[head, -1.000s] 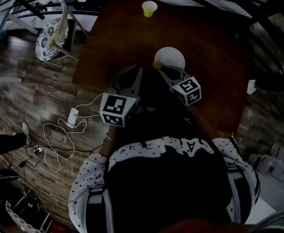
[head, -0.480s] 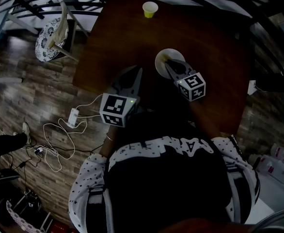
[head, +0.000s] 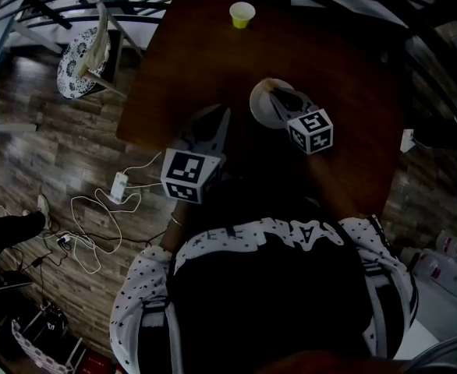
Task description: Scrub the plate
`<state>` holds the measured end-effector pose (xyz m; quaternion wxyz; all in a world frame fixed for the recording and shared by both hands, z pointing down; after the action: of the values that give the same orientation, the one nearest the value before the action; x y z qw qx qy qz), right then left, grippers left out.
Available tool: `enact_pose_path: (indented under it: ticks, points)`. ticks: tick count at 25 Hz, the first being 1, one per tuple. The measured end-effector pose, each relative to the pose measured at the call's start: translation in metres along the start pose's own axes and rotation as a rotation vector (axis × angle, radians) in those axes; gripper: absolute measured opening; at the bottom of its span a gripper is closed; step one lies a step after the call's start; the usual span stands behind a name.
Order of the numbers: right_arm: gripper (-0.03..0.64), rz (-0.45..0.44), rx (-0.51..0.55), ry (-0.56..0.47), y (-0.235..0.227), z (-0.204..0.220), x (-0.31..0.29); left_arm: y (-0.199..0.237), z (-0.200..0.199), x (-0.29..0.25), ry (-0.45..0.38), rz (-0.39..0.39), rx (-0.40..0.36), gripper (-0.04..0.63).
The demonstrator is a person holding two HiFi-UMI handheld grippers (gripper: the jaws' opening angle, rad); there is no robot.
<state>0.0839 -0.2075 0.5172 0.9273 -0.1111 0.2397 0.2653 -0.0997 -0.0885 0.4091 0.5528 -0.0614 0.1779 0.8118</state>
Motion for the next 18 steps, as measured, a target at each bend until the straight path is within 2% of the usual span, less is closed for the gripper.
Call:
enact_pose_path:
  ticks: [8,18]
  points:
    - [0.049,0.017,0.007,0.035,-0.022,0.001,-0.007,-0.002,-0.001,-0.007,0.013,-0.002,0.0,0.015]
    - [0.049,-0.009,0.017,0.072,-0.031,0.004,-0.024,0.004,0.001,-0.015,0.033,-0.021,0.015,0.015]
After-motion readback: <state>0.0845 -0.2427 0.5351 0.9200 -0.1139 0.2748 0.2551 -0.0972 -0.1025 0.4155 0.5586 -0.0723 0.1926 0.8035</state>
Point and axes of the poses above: the fingertips, and each gripper's own axes: x backward along the fingers, y to its left, z out of its underside, the point moved 7 cm from there along x, backward along the fingers, and after that the axes turned 2 degrees about -z, right-handed, at the moved point
